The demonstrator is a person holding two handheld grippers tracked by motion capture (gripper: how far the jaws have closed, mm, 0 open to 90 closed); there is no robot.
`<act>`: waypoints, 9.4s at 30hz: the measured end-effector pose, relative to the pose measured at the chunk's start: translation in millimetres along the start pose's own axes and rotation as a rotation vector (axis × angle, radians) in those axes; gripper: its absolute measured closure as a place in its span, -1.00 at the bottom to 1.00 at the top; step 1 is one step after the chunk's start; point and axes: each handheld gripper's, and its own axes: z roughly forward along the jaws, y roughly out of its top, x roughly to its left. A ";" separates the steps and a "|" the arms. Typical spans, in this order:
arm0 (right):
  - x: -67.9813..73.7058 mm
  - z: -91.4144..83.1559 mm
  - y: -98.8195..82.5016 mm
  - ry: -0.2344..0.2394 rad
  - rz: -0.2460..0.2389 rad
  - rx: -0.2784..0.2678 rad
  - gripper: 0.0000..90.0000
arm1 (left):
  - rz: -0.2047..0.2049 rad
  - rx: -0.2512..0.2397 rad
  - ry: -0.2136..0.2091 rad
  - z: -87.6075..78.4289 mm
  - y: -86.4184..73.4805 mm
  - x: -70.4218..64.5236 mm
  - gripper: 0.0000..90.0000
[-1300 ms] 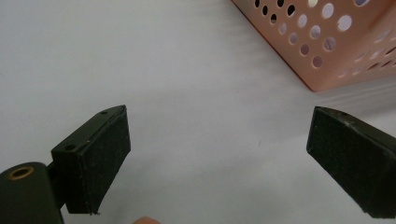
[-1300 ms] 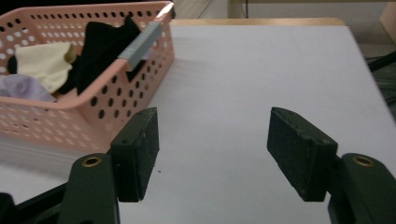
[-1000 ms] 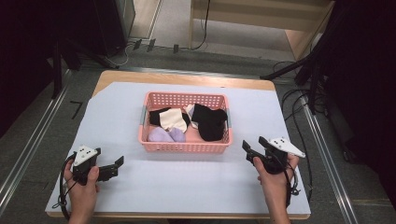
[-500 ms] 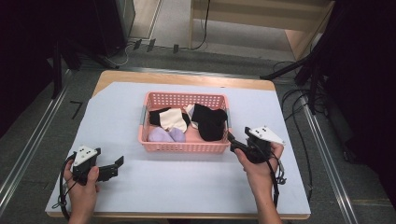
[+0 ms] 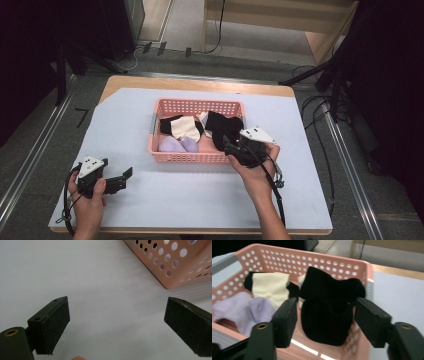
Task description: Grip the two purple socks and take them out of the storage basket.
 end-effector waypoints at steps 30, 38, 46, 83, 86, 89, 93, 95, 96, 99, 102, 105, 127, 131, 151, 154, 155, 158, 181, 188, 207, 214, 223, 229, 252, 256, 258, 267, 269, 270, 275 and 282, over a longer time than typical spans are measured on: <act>84.4 70.4 24.6 0.156 -0.049 0.150 0.10 | 0.001 0.007 -0.010 0.4 0.3 0.7 -0.84; 102.2 88.6 28.3 0.202 -0.016 0.273 0.28 | -0.002 0.007 -0.011 0.7 0.3 0.9 -0.84; 108.7 102.0 30.0 0.201 0.035 0.406 0.07 | 0.000 0.012 -0.008 0.8 0.5 1.3 -0.84; 75.4 65.4 42.9 0.276 0.100 0.026 0.96 | 0.001 0.016 -0.011 1.2 0.6 1.2 -0.84; 73.6 58.3 46.5 0.254 0.065 -0.055 0.96 | 0.003 0.016 -0.008 1.0 0.7 1.3 -0.84; 71.1 51.8 49.6 0.237 -0.005 -0.173 0.96 | 0.000 0.016 -0.010 1.1 0.6 1.1 -0.84; 68.0 48.3 50.3 0.221 -0.031 -0.244 0.96 | -0.001 0.015 -0.009 1.1 0.6 1.1 -0.84; 65.6 46.1 50.3 0.205 -0.038 -0.288 0.96 | -0.002 0.013 -0.006 1.1 0.6 0.8 -0.84; 64.1 45.7 50.5 0.199 -0.046 -0.314 0.96 | -0.001 0.013 -0.006 1.1 0.6 1.0 -0.84; 59.7 43.7 50.7 0.186 -0.055 -0.362 0.96 | -0.001 0.014 -0.007 1.1 0.6 1.0 -0.84; 55.5 41.4 51.4 0.167 -0.079 -0.398 0.96 | -0.004 0.011 -0.005 1.2 0.6 0.9 -0.84; 49.8 36.9 53.2 0.147 -0.086 -0.433 0.96 | -0.004 0.010 -0.005 1.2 0.6 0.9 -0.84; -55.4 -9.1 43.2 -0.088 0.009 -0.494 0.96 | 0.001 0.011 -0.004 1.1 0.5 0.7 -0.84; -75.5 -12.4 30.5 -0.139 0.023 -0.465 0.96 | 0.002 0.015 -0.003 0.9 0.5 0.6 -0.84; -127.1 0.9 -32.6 -0.306 0.246 -0.237 0.48 | 0.003 0.017 0.000 0.7 0.6 0.4 -0.84; -116.1 -0.5 -25.3 -0.217 0.275 -0.276 0.37 | 0.003 0.017 0.000 0.8 0.6 0.4 -0.84; -111.6 0.0 -22.8 -0.192 0.260 -0.289 0.36 | 0.003 0.017 0.001 0.8 0.6 0.3 -0.84; -94.6 4.0 -13.5 -0.112 0.220 -0.280 0.35 | 0.003 0.013 -0.004 0.9 0.5 0.5 -0.84; -41.3 41.2 4.9 -0.030 0.138 -0.064 1.00 | 0.001 0.014 -0.004 1.2 0.5 0.7 -0.84; -7.1 35.8 23.5 0.089 0.094 -0.140 1.00 | 0.001 0.015 -0.006 1.8 0.6 0.6 -0.84; 30.9 54.9 47.2 0.147 0.053 -0.131 0.62 | 0.000 0.019 -0.010 1.3 0.8 1.6 -0.84; 8.2 80.2 39.1 0.100 0.190 0.085 0.59 | 0.000 0.018 -0.009 1.4 0.8 1.5 -0.84; -3.5 81.0 48.2 0.054 0.289 0.094 0.54 | 0.000 0.019 -0.010 1.3 0.8 1.6 -0.84; -2.2 98.6 49.6 -0.012 0.180 0.100 0.43 | -0.003 0.020 -0.009 1.2 0.9 1.6 -0.84; 3.2 126.2 43.7 -0.008 0.071 0.280 0.89 | -0.001 0.020 -0.010 1.3 0.9 1.6 -0.84; 2.5 116.2 48.5 0.008 0.083 0.194 0.90 | -0.001 0.021 -0.010 1.3 0.9 1.6 -0.84; 3.1 109.7 51.9 0.005 0.086 0.151 0.90 | -0.001 0.021 -0.010 1.4 0.9 1.5 -0.84; -0.3 78.6 65.8 0.017 0.055 -0.084 0.90 | 0.000 0.019 -0.010 1.4 0.8 1.6 -0.84; -1.9 72.0 68.3 0.015 0.033 -0.132 0.90 | 0.000 0.019 -0.010 1.3 0.8 1.5 -0.84; -2.8 68.8 69.5 0.004 0.021 -0.155 0.90 | 0.001 0.018 -0.010 1.3 0.8 1.5 -0.84; -14.2 54.0 73.9 -0.022 0.022 -0.239 0.90 | 0.001 0.017 -0.009 1.3 0.8 1.5 -0.84; -46.6 37.7 68.9 -0.092 0.056 -0.283 0.90 | 0.000 0.017 -0.010 1.3 0.7 1.3 -0.84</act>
